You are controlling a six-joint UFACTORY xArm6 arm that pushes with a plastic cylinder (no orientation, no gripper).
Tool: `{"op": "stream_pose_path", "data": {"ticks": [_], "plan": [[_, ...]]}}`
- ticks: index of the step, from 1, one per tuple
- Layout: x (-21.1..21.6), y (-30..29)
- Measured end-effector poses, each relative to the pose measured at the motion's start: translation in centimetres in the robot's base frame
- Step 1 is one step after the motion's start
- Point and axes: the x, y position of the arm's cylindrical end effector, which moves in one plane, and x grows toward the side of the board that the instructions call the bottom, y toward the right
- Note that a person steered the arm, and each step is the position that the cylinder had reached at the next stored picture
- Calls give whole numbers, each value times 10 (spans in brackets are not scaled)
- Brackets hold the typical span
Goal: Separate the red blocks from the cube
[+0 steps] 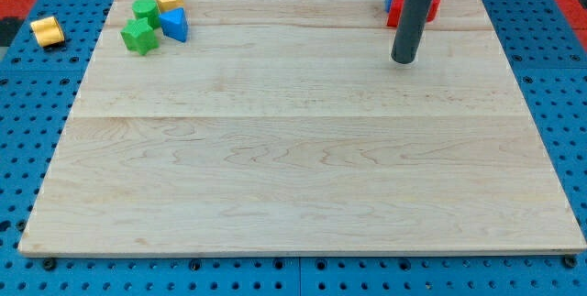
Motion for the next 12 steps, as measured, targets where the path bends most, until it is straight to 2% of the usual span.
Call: {"op": "stream_pose_path", "data": {"ticks": [2, 3, 4, 5, 6, 7, 8, 9, 12], "plan": [[0, 0], [6, 50], [-22, 147], [-140, 190], [-151, 189], [-151, 117], [-149, 31], [-89, 33], [18, 37]]}}
